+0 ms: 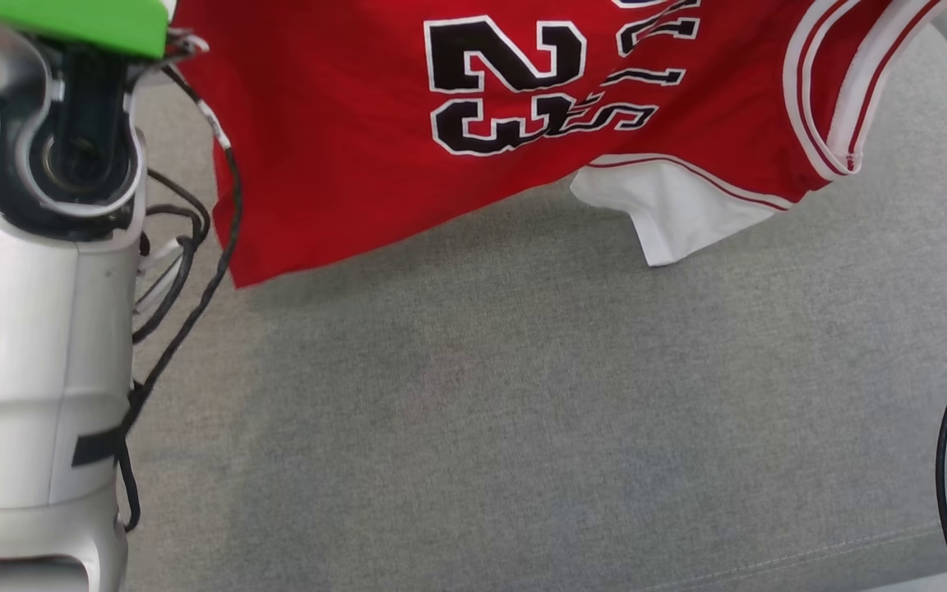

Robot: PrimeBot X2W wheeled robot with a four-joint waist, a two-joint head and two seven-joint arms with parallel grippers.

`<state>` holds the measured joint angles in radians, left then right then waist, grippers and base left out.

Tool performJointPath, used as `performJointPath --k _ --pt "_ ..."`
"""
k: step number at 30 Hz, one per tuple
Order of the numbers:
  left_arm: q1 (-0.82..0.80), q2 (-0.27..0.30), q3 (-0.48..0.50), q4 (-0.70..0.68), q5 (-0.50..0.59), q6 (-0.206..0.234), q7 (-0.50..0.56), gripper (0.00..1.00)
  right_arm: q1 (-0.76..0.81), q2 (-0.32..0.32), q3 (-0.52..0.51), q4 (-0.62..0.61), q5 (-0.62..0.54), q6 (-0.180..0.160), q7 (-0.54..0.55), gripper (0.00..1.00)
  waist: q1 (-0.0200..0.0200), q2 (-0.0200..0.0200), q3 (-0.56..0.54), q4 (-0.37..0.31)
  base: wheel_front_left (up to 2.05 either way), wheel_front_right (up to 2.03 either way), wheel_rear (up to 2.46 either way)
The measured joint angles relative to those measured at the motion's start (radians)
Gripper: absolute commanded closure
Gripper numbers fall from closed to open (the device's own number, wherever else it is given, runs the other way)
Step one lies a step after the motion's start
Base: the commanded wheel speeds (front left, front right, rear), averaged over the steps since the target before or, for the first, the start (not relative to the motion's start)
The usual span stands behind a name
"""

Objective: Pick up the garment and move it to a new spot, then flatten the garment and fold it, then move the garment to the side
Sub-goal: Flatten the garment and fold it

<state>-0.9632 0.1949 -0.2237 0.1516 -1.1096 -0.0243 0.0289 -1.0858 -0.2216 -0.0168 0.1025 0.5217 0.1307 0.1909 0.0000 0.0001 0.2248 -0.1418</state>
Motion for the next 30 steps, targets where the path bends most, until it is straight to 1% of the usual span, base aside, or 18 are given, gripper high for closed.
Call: performJointPath --k 4,8,11,12,14,16,19,22,25,26,28,30 --pt "-0.068 -0.009 0.012 0.050 0.014 0.011 -0.031 1.00 -0.056 0.037 -0.024 0.094 -0.030 0.000 -0.024 1.00 0.0000 0.0000 0.056 -0.004 0.00 0.00 0.00" --pt "-0.117 -0.008 0.015 0.110 0.062 -0.015 -0.094 1.00 -0.101 0.088 -0.053 0.197 -0.073 0.000 -0.111 1.00 0.0000 0.0000 0.125 -0.010 0.00 0.00 0.00" --pt "-0.162 -0.014 0.029 0.158 0.086 -0.045 -0.182 1.00 -0.150 0.119 -0.065 0.263 -0.098 0.000 -0.221 1.00 0.0001 0.0000 0.181 -0.015 0.00 0.00 0.00" --pt "-0.177 -0.017 0.033 0.169 0.092 -0.052 -0.206 1.00 -0.167 0.121 -0.066 0.272 -0.106 0.000 -0.253 1.00 0.0001 0.0000 0.194 -0.016 0.00 0.00 0.00" --pt "-0.216 -0.023 0.037 0.186 0.119 -0.068 -0.249 1.00 -0.220 0.125 -0.070 0.279 -0.112 0.000 -0.347 1.00 0.0001 0.0000 0.223 -0.018 0.00 0.00 0.00" --pt "-0.247 -0.034 0.052 0.186 0.135 -0.082 -0.274 1.00 -0.264 0.123 -0.063 0.264 -0.120 0.000 -0.415 1.00 0.0002 0.0000 0.242 -0.018 0.00 0.00 0.00" --pt "-0.281 -0.062 0.084 0.144 0.161 -0.098 -0.287 1.00 -0.315 0.109 -0.055 0.197 -0.122 0.000 -0.449 1.00 0.0002 0.0000 0.252 -0.009 0.00 0.00 0.00" --pt "-0.284 -0.082 0.112 0.081 0.190 -0.103 -0.292 1.00 -0.311 0.077 -0.029 0.147 -0.140 0.000 -0.454 1.00 0.0002 0.0000 0.248 0.004 0.00 0.00 0.00" --pt "-0.209 -0.084 0.069 0.056 0.188 -0.105 -0.293 1.00 -0.222 0.045 0.025 0.172 -0.157 0.000 -0.454 1.00 0.0001 0.0000 0.238 0.015 0.00 0.00 0.00" --pt "-0.115 -0.075 0.019 0.080 0.189 -0.105 -0.293 1.00 -0.134 0.019 0.071 0.213 -0.158 0.000 -0.454 1.00 0.0002 0.0000 0.230 0.022 0.00 0.00 0.00" --pt "-0.044 -0.069 -0.009 0.102 0.180 -0.105 -0.293 1.00 -0.056 -0.005 0.118 0.250 -0.143 0.000 -0.448 1.00 0.0001 0.0000 0.225 0.028 0.00 0.00 0.00" --pt "0.017 -0.069 -0.017 0.121 0.155 -0.105 -0.293 1.00 0.015 -0.029 0.157 0.279 -0.122 0.000 -0.437 1.00 0.0001 0.0000 0.224 0.031 0.00 0.00 0.00"
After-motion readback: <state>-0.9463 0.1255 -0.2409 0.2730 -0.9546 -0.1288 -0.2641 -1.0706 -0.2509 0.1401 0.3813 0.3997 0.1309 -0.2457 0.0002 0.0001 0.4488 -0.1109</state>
